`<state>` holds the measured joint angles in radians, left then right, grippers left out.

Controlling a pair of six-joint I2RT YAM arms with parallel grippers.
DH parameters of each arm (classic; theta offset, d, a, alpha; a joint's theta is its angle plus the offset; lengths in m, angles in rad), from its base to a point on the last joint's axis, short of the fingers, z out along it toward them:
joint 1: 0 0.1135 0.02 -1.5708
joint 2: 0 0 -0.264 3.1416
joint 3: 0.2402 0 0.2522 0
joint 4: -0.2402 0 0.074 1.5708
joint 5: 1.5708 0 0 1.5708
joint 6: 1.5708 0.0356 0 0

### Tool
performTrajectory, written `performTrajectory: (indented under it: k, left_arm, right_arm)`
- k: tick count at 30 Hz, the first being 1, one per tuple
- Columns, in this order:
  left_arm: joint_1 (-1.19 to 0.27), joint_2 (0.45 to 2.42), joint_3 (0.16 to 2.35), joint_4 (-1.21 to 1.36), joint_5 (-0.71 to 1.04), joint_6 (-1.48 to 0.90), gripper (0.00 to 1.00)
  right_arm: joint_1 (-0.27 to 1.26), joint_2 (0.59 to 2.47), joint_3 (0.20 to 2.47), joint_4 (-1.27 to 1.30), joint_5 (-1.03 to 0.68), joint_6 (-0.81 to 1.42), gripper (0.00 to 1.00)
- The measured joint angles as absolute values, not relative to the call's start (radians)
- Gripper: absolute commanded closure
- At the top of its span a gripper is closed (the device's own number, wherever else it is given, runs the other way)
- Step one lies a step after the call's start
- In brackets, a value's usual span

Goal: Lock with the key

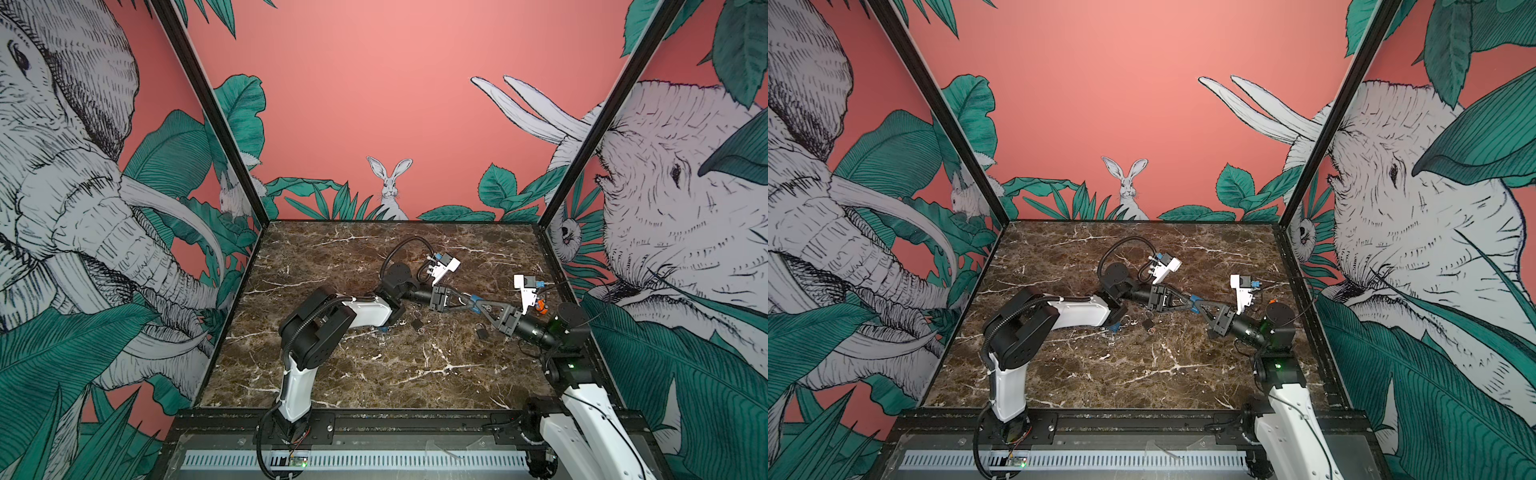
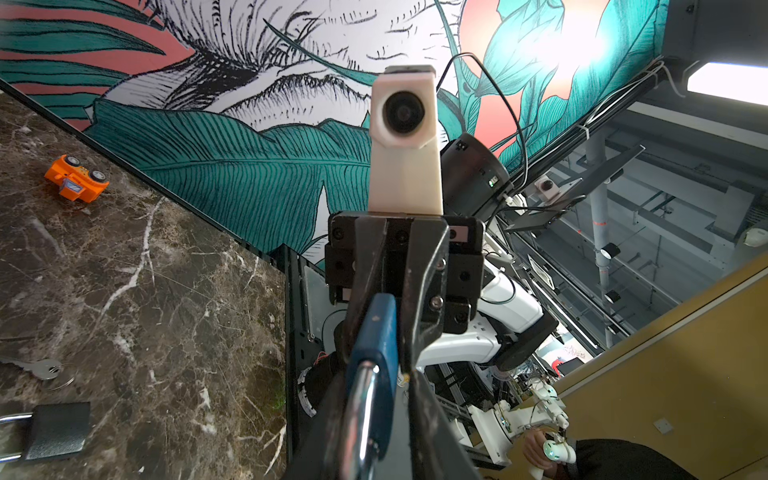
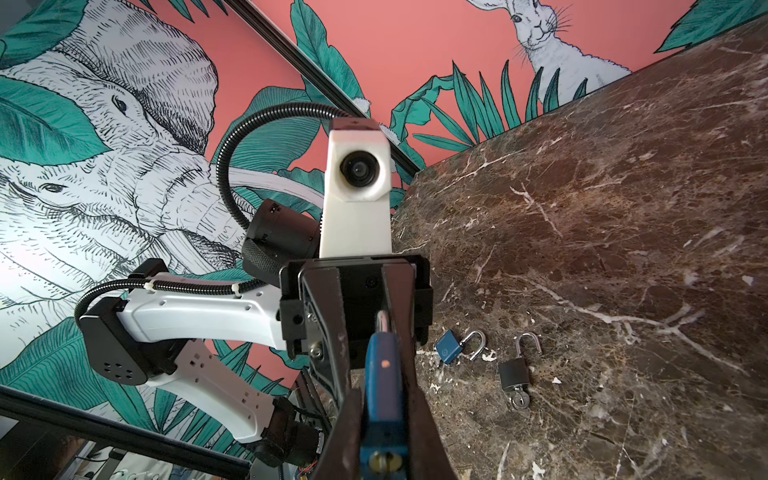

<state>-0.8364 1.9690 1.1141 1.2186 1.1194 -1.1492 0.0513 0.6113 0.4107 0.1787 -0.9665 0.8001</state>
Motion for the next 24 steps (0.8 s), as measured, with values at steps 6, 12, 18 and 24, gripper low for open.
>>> performTrajectory:
  k: [6,12,18,24]
  left_arm:
    - [-0.840,1.979,1.114,1.218,1.120,-1.153,0.77]
    - [-0.842,1.992,1.116,1.218,1.131,-1.161,1.00]
    - [-0.839,2.000,1.115,1.272,1.116,-1.195,1.00]
    - [-0.815,2.003,1.081,1.316,1.089,-1.220,1.00]
  right_arm:
    - [0.051,0.602,0.384,0.200,-0.969,0.801,1.00]
    - [0.050,0.580,0.352,0.213,-0.968,0.802,1.00]
    - [0.049,0.548,0.355,0.192,-0.942,0.804,0.73]
    - [0.045,0.518,0.380,0.113,-0.904,0.792,0.58]
